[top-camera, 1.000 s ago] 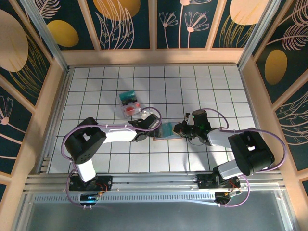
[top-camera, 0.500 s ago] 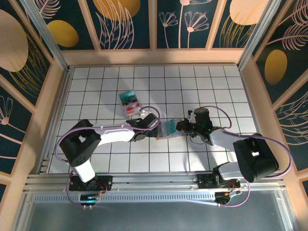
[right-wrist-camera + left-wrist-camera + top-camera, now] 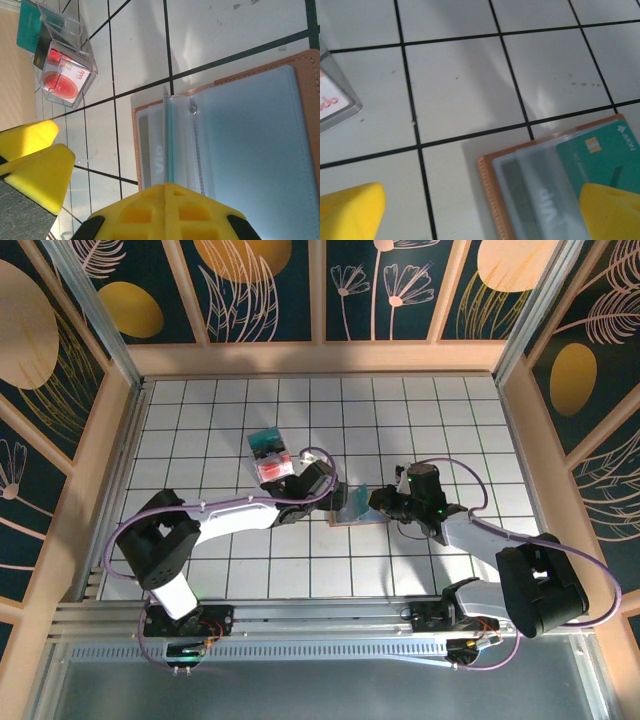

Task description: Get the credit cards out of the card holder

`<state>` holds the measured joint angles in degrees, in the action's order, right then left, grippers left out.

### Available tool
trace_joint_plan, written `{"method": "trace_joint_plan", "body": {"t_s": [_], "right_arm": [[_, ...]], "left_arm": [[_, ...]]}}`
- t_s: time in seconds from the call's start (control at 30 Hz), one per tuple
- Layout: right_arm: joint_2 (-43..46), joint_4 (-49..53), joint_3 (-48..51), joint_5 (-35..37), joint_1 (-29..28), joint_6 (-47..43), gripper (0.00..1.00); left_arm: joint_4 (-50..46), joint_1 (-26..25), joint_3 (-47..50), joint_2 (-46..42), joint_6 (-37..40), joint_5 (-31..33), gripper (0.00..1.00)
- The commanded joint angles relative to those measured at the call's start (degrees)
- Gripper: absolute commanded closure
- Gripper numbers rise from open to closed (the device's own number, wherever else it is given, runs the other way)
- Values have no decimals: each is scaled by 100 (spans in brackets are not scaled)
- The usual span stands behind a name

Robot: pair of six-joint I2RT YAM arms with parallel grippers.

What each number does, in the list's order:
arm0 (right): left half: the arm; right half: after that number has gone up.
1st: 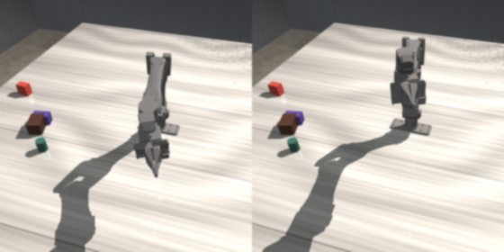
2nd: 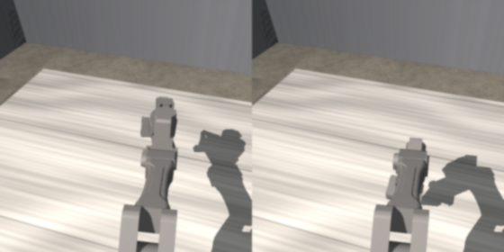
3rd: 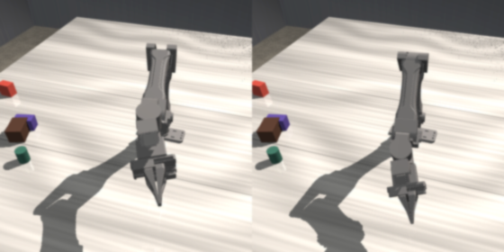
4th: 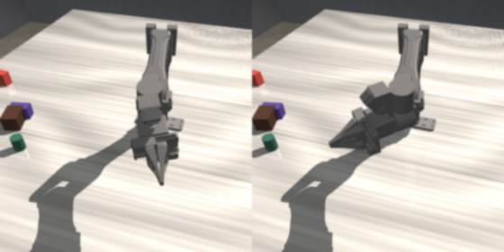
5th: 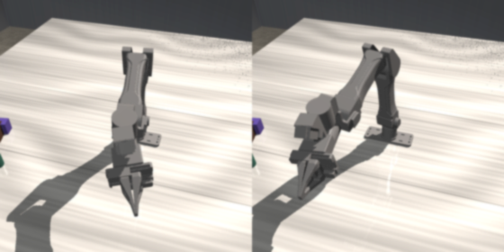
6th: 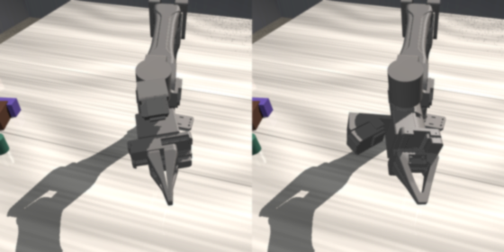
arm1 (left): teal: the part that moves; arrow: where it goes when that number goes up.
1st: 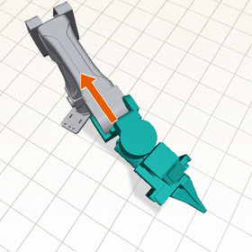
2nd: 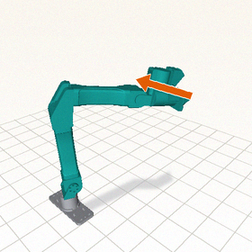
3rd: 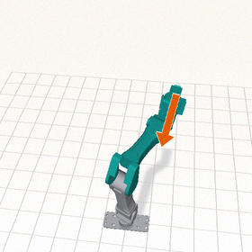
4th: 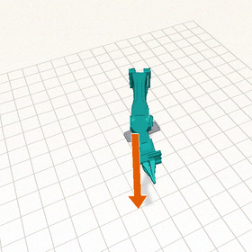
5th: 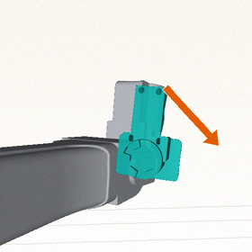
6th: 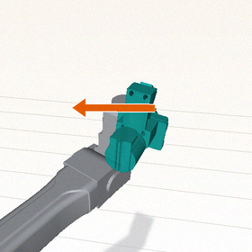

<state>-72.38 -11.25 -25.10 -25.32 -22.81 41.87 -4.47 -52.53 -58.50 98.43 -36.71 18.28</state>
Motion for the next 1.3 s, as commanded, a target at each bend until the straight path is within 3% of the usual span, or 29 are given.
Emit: {"method": "trace_joint_plan", "body": {"t_s": [0.0,0.33,0.7,0.9,1.27], "right_arm": [[53,-13,67,45,24,-77,100],[-174,-107,49,-28,-5,11,98],[-664,-634,-45,-271,-226,172,80],[-732,-361,-179,41,-288,121,96],[165,1065,-492,1056,-277,-436,100]], "left_arm": [[4,-54,-220,422,342,24,1],[-74,-130,-381,1014,661,208,1],[-111,-149,-402,1257,684,9,1],[-133,-151,-266,1174,544,16,1],[-239,-135,93,429,229,411,1]]}}
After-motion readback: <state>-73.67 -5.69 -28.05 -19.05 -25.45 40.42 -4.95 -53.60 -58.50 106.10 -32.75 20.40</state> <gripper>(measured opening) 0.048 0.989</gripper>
